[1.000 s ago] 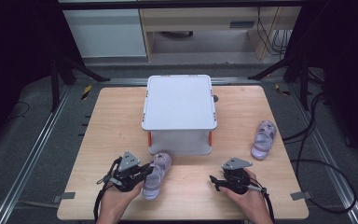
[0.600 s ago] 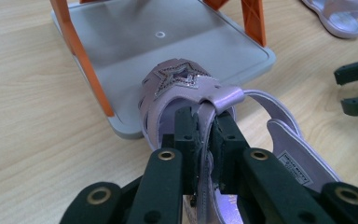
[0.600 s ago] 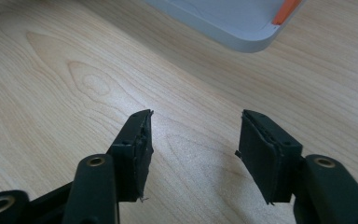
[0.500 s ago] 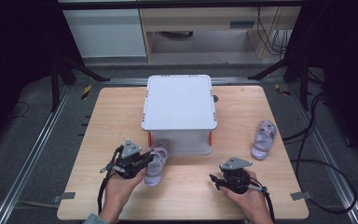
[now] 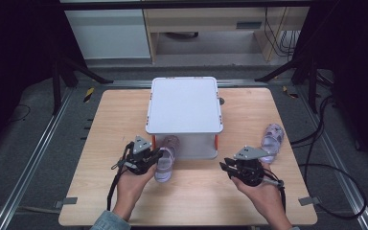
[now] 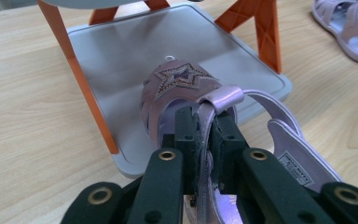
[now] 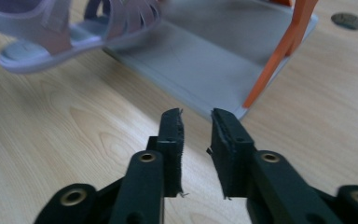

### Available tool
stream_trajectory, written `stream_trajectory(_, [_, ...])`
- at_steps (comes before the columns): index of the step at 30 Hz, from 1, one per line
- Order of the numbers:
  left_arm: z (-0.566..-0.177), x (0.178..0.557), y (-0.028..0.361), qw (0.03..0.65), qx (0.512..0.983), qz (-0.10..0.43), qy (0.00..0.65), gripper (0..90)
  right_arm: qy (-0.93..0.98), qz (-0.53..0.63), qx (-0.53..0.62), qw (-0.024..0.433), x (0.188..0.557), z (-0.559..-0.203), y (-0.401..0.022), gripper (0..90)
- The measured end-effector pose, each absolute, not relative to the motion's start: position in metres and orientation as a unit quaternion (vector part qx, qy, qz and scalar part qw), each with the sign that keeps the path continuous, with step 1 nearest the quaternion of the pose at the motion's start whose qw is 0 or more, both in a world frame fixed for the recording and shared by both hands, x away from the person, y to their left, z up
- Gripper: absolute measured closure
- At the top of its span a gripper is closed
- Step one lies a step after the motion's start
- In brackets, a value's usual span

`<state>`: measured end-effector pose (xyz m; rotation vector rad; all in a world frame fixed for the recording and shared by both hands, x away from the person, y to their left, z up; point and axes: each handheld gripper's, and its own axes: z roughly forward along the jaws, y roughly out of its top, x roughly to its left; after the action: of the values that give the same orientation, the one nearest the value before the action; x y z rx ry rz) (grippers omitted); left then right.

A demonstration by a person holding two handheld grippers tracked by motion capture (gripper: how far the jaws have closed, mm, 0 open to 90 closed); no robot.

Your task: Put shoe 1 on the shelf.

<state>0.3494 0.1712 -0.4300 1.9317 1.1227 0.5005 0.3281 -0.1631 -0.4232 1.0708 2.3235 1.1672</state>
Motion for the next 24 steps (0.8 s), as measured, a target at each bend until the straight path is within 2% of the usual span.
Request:
stream_trajectory(6, [-0.435, 0.353, 0.167, 0.415, 0.762, 0.21, 0.451, 82.5, 0.808, 0.432, 0.366, 0.162, 0.333, -0.397, -0.161, 87.9])
stream_trajectory(16, [-0.452, 0.353, 0.158, 0.414, 0.748, 0.241, 0.46, 82.7, 0.815, 0.441, 0.341, 0.157, 0.348, -0.355, -0.142, 88.0])
stream_trajectory(24, [-0.462, 0.355, 0.153, 0.425, 0.727, 0.258, 0.474, 83.0, 0.818, 0.437, 0.336, 0.164, 0.377, -0.331, -0.128, 87.5])
